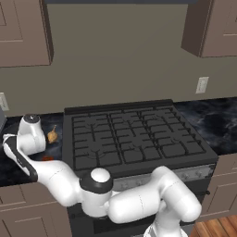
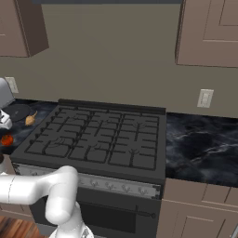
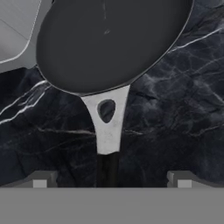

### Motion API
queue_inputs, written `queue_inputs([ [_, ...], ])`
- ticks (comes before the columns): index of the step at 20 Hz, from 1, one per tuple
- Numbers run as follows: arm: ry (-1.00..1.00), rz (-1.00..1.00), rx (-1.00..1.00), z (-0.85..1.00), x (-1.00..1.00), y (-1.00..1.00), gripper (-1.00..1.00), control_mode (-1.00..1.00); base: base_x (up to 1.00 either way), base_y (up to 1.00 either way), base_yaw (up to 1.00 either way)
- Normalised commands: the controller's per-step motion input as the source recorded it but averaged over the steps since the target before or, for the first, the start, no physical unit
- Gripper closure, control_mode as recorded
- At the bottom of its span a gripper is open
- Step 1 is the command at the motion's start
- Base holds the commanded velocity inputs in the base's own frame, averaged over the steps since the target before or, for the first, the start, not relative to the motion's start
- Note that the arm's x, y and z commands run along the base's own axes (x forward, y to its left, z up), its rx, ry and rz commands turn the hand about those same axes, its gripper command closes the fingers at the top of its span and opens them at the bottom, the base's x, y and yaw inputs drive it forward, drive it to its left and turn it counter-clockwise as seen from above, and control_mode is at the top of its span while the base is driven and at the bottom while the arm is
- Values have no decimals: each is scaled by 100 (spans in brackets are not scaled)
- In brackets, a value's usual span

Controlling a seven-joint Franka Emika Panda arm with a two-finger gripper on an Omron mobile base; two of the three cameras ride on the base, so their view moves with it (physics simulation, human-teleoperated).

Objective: Place the pan on the front right burner on the stove. Then place the tomato and the onion in the pan and turn on the front right burner.

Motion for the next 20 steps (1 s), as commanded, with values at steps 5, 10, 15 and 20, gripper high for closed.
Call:
queue_inputs([
  [5, 0, 0, 0, -4, 1, 7, -100, -100, 0, 0, 0],
  [10, 0, 0, 0, -5, 0, 14, -100, -100, 0, 0, 0],
  [15, 0, 0, 0, -2, 0, 5, -100, -100, 0, 0, 0],
  [20, 0, 0, 0, -12, 0, 0, -100, -100, 0, 0, 0],
])
